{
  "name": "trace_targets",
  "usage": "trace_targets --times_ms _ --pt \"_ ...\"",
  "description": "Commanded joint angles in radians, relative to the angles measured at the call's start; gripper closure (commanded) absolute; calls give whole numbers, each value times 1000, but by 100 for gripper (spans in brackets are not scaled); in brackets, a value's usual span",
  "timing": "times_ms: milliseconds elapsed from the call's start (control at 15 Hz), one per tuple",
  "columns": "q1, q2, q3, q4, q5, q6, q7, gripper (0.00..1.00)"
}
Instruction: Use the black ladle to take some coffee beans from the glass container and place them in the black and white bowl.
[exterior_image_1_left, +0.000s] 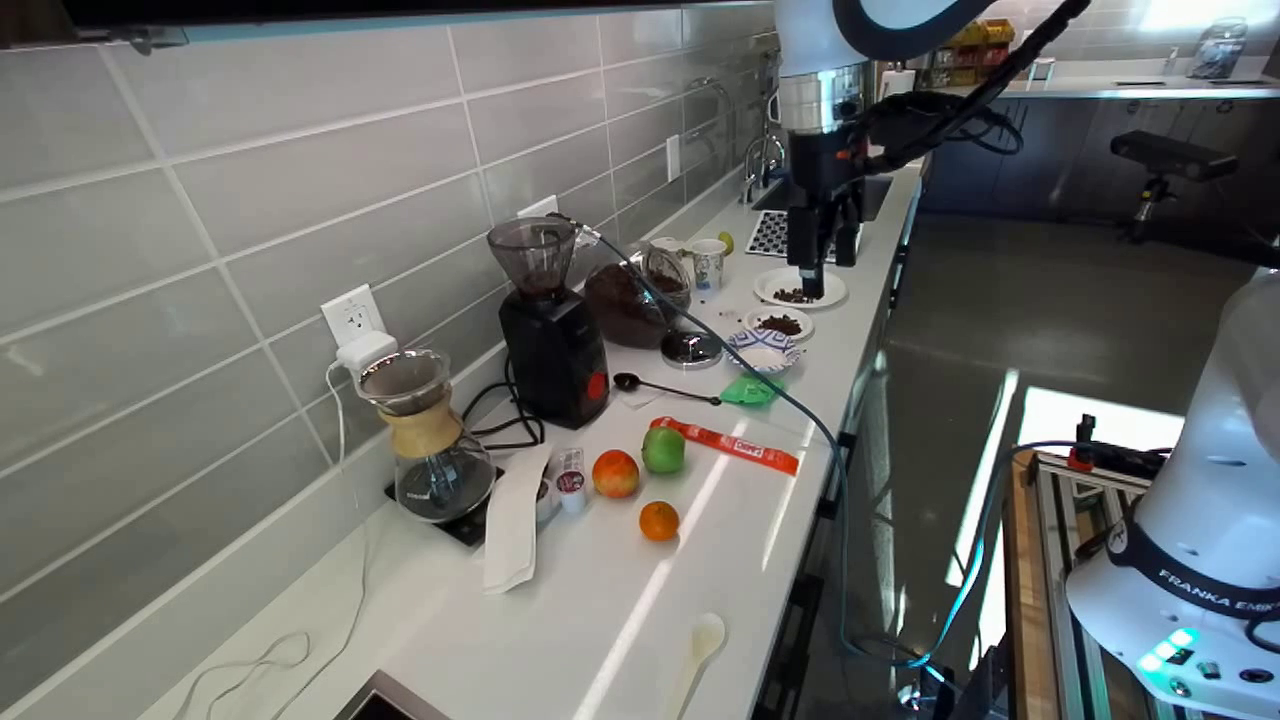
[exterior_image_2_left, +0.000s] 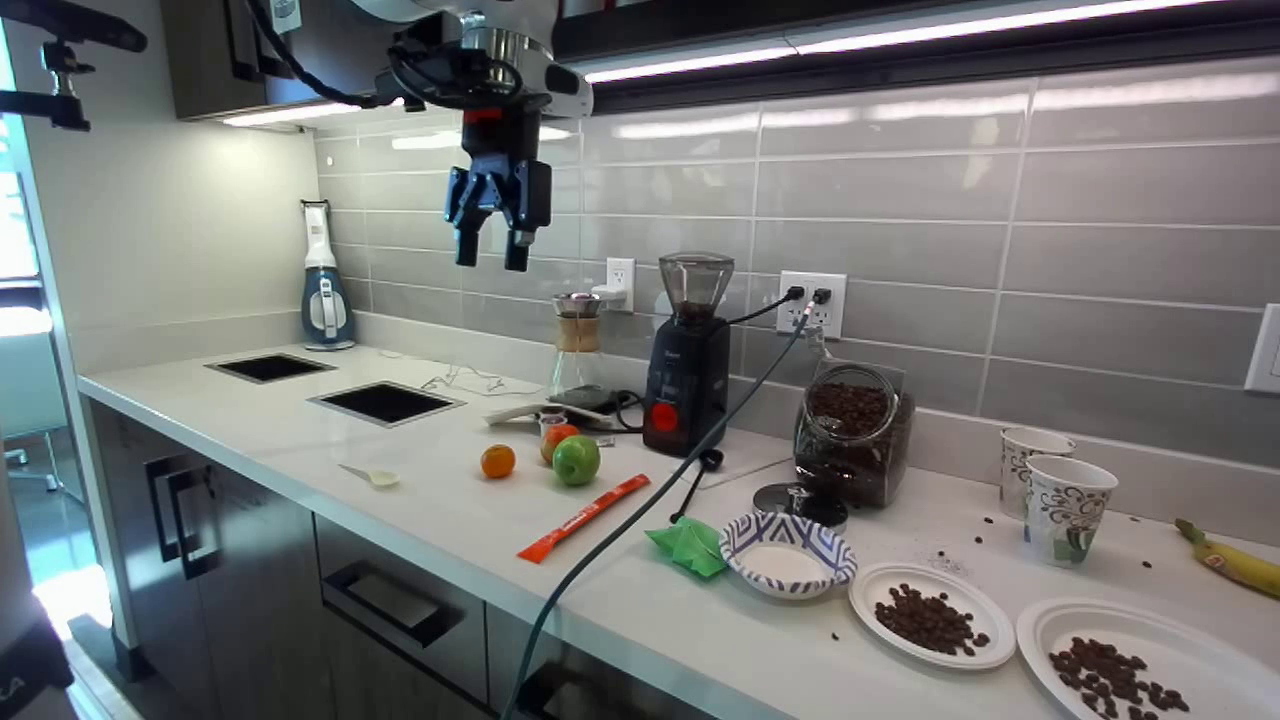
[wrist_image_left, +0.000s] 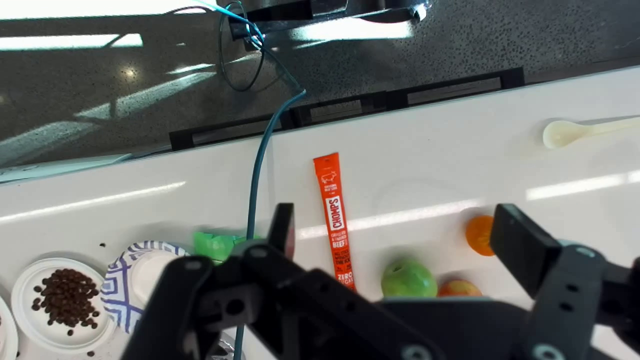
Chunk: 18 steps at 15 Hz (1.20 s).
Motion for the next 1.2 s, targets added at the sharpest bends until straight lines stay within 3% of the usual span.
trace_targets --times_ms 0,200,467,733,800,1133 --pt "5 164 -24 44 20 121 -22 0" --pt "21 306 -47 64 59 294 -145 0" --pt "25 494 -29 136 64 434 -196 0" --pt "23 641 -7 251 102 432 -208 0" --pt "24 566 -11 174 58 454 -184 0" --pt "23 637 -5 238 74 455 -185 0"
